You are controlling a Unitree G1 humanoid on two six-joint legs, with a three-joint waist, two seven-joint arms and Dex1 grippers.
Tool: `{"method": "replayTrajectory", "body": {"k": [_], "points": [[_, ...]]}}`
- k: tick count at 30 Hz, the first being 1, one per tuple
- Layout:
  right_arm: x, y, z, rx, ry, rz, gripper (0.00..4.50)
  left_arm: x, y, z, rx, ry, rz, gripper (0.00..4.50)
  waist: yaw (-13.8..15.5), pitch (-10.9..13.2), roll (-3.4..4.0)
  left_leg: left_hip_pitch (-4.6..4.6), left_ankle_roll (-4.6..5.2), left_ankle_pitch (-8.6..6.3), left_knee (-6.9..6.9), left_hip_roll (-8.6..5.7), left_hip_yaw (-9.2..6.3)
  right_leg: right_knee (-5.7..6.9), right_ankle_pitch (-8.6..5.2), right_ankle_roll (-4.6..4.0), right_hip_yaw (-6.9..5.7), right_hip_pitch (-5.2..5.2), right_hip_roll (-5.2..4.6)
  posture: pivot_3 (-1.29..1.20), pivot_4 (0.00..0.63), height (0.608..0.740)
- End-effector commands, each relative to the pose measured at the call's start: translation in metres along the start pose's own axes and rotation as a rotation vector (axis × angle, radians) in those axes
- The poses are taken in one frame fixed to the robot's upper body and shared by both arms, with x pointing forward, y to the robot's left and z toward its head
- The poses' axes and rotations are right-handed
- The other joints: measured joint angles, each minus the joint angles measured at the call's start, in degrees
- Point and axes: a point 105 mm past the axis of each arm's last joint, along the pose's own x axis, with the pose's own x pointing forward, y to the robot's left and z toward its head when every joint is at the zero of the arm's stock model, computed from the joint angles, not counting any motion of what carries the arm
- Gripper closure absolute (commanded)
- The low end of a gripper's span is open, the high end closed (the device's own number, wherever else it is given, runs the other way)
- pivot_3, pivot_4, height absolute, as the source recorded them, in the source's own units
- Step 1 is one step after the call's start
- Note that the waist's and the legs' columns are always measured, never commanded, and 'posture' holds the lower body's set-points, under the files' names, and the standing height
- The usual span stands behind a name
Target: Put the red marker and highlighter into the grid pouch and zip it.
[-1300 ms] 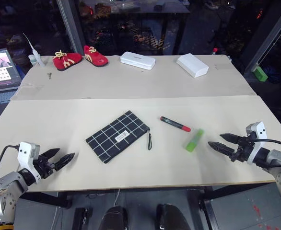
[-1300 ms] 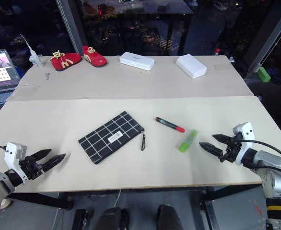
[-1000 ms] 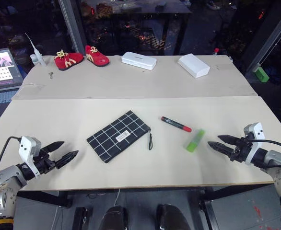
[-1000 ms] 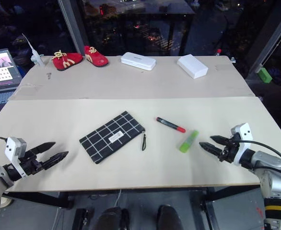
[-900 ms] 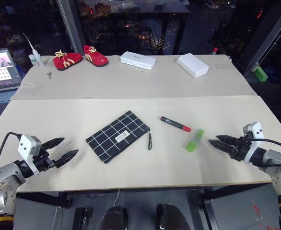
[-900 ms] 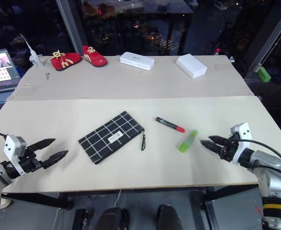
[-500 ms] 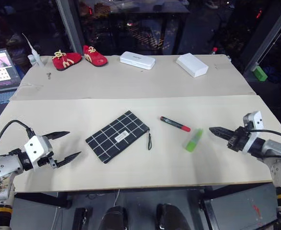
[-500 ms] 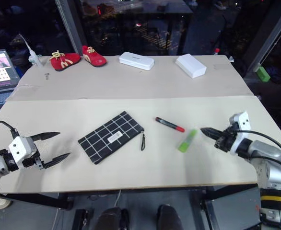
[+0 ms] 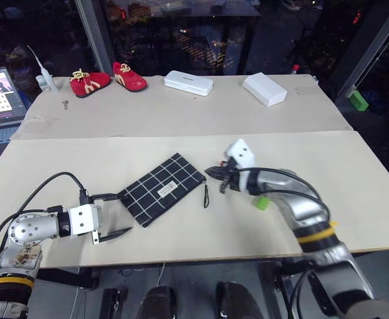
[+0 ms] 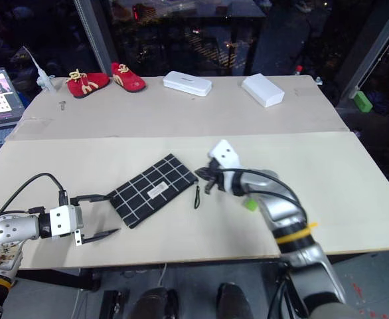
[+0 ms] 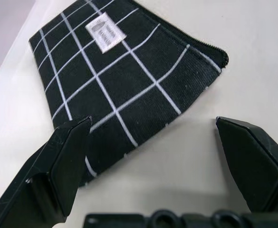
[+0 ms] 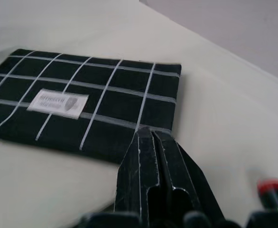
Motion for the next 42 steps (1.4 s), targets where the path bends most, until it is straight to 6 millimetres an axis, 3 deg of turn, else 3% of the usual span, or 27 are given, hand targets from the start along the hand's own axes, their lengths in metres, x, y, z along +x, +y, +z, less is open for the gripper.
{"method": "replayTrajectory", "body": {"k": [1,5,13,22,29,37,40,42], "points": [[0.012,-0.008,0.002,-0.067,0.030,-0.041,4.48,0.000,0.007,0.005,0.037,-0.012,0.017,0.00,-0.02,0.00,0.00,-0.05,0.00,0.00,0.00,-0.01,0.01,0.04,0.00,0.00,-0.01,-0.06,0.00,0.00,0.150,0.740],[0.026,-0.003,-0.004,-0.109,0.075,-0.017,4.48,0.002,0.006,0.006,0.033,-0.017,0.016,0.00,-0.19,0.00,0.00,-0.42,-0.09,0.06,0.02,-0.03,0.05,0.51,0.00,0.00,0.02,-0.50,0.03,0.00,0.150,0.740],[0.035,0.003,-0.026,-0.303,0.181,0.019,4.48,0.002,0.002,0.006,0.033,-0.021,-0.002,0.00,-0.64,-0.01,0.00,-0.17,-0.20,0.13,0.03,-0.01,0.08,0.49,-0.01,0.00,0.03,-0.43,0.05,0.00,0.150,0.740],[0.043,0.000,-0.020,-0.312,0.161,0.006,4.48,0.033,-0.016,0.012,0.100,-0.056,-0.101,0.00,-0.58,-0.02,0.00,0.07,-0.25,0.15,0.02,0.00,0.08,0.60,-0.05,-0.07,0.05,-0.25,0.04,0.00,0.150,0.740],[0.044,-0.004,-0.016,-0.289,0.147,-0.007,4.48,0.049,-0.004,0.009,0.181,-0.054,-0.052,0.00,-0.02,-0.05,0.03,0.21,-0.25,0.15,0.02,-0.02,0.09,0.59,-0.06,-0.08,0.03,-0.05,0.02,0.00,0.150,0.740],[0.043,-0.006,-0.019,-0.273,0.150,-0.017,4.48,0.062,-0.005,0.011,0.250,-0.083,-0.055,0.00,0.04,-0.05,0.04,0.46,-0.25,0.15,0.02,0.00,0.02,0.57,-0.08,-0.08,0.00,0.23,-0.01,0.00,0.150,0.740],[0.042,-0.007,-0.019,-0.271,0.151,-0.023,4.50,0.065,-0.006,0.014,0.258,-0.093,-0.058,0.61,0.02,-0.05,0.04,0.49,-0.25,0.15,0.02,0.00,0.02,0.57,-0.08,-0.08,-0.01,0.28,-0.02,0.00,0.150,0.740],[0.042,-0.008,-0.020,-0.272,0.154,-0.024,4.50,0.065,-0.008,0.016,0.260,-0.090,-0.062,1.38,0.01,-0.05,0.04,0.48,-0.25,0.15,0.02,0.00,0.01,0.57,-0.08,-0.08,-0.01,0.27,-0.01,0.00,0.150,0.740]]}}
